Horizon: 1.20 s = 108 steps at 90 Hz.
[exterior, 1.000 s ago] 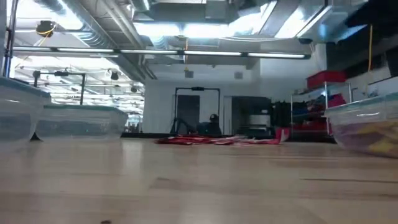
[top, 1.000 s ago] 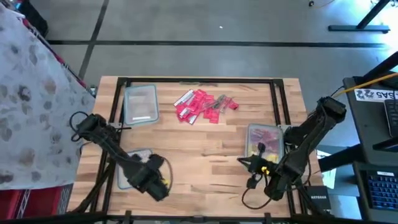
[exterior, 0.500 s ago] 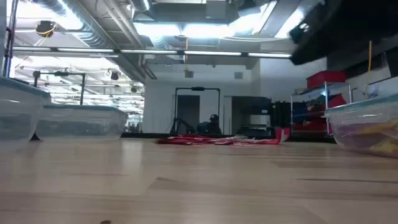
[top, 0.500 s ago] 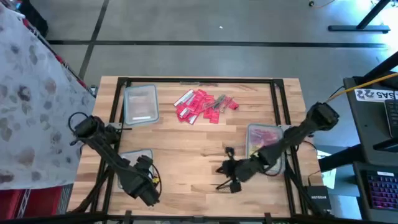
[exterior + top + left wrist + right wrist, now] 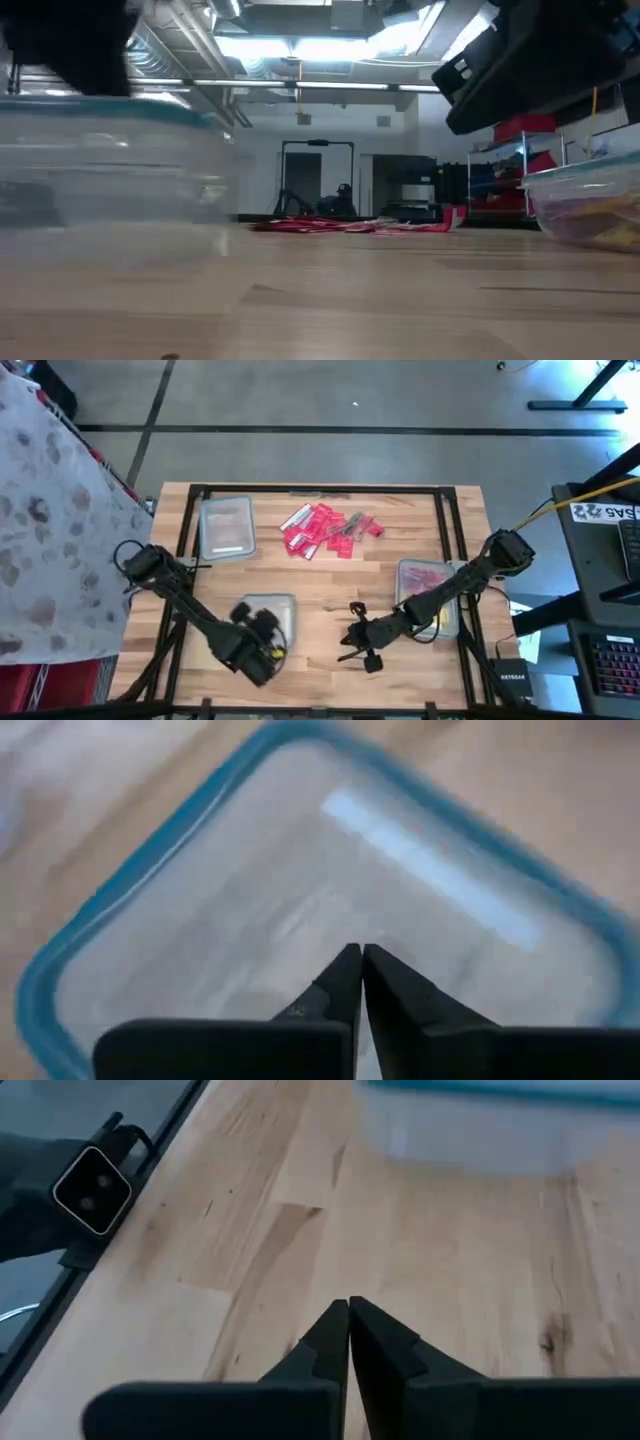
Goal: Sort candy
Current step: Open the square transparent bin
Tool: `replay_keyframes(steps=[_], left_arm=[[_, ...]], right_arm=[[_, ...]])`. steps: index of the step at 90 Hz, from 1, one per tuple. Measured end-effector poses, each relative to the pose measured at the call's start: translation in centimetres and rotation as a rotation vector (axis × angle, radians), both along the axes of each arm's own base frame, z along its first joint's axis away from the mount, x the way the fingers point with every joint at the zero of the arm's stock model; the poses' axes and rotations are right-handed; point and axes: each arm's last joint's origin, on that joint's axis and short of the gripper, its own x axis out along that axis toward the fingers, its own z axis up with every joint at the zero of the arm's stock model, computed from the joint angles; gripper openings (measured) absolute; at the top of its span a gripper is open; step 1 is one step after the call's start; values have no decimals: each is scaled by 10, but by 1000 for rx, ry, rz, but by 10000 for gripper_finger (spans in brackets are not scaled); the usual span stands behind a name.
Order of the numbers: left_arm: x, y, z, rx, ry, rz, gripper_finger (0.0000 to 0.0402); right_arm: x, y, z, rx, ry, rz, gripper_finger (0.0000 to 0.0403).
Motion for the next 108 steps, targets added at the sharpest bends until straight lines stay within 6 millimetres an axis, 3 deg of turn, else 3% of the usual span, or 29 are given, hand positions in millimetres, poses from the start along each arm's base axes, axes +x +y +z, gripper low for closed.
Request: replay_keyframes(steps=[13, 30, 45, 67, 73, 91, 108], left_arm=[[18, -10, 16, 81, -124, -163, 0], [25, -3, 16, 106, -150, -145, 0], [31, 15, 3, 106, -136, -78, 0], [38, 36, -29, 1, -122, -56, 0], [36, 39, -35, -20, -147, -49, 0], [25, 43, -61, -61, -218, -14, 0], [16, 41, -72, -60, -252, -21, 0]], right_arm=[[0, 0, 0, 2, -3, -1, 0], [4, -5, 1, 12, -11, -41, 9], [16, -24, -4, 22, 0, -58, 46], [42, -40, -44, 83, 8, 111, 122], [49, -47, -46, 142, -21, 164, 136], [57, -66, -49, 171, -37, 139, 150], [58, -81, -50, 172, -26, 65, 150]])
